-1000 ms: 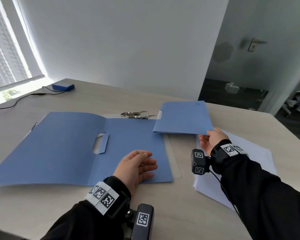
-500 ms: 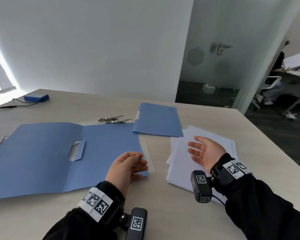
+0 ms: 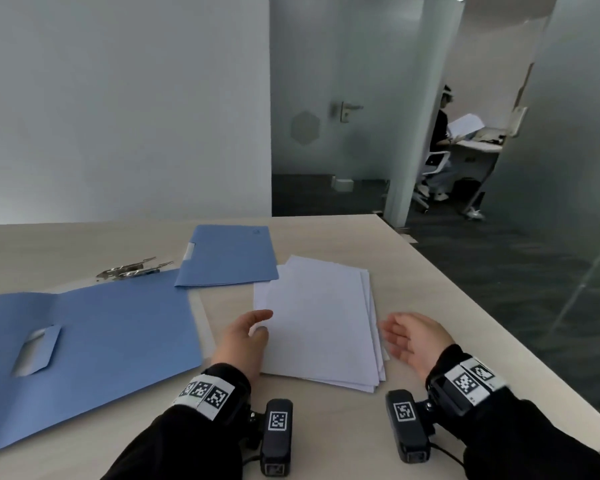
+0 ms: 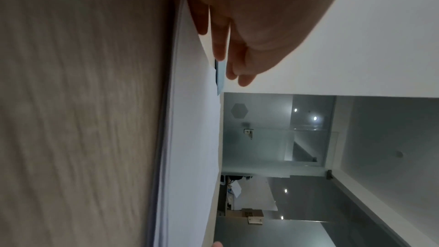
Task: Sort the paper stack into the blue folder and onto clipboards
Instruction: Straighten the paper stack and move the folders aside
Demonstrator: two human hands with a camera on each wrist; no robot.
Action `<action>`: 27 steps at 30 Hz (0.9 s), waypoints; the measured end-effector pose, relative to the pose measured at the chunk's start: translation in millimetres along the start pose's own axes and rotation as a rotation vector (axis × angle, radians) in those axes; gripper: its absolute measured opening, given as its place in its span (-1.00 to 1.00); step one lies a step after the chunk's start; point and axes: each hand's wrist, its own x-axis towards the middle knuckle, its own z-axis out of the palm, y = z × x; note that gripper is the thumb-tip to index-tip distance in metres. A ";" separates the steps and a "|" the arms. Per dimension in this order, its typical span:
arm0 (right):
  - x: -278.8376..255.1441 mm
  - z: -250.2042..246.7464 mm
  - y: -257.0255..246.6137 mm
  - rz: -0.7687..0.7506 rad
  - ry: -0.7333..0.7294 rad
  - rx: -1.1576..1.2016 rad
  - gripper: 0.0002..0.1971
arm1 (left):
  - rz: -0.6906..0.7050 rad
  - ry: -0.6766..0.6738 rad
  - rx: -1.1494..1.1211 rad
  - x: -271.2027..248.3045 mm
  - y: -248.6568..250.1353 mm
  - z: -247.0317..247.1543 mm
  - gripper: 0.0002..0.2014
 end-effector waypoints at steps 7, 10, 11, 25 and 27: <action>-1.4 -5.9 1.7 0.004 -0.080 -0.015 -0.84 | -0.019 -0.106 0.511 18.4 -0.4 19.2 -0.43; -0.8 -6.0 0.3 0.012 -0.102 -0.037 -0.83 | 0.001 -0.105 0.524 20.6 -5.2 20.8 -0.43; 0.0 -6.1 0.1 0.016 -0.104 -0.043 -0.84 | 0.003 -0.105 0.522 20.8 -6.1 20.7 -0.43; 4.3 -6.0 -2.1 0.025 -0.138 -0.077 -0.81 | 0.018 -0.108 0.546 21.0 -6.3 21.1 -0.44; 3.5 -6.7 -2.0 0.022 -0.137 -0.064 -0.81 | 0.017 -0.109 0.537 20.6 -6.0 21.0 -0.45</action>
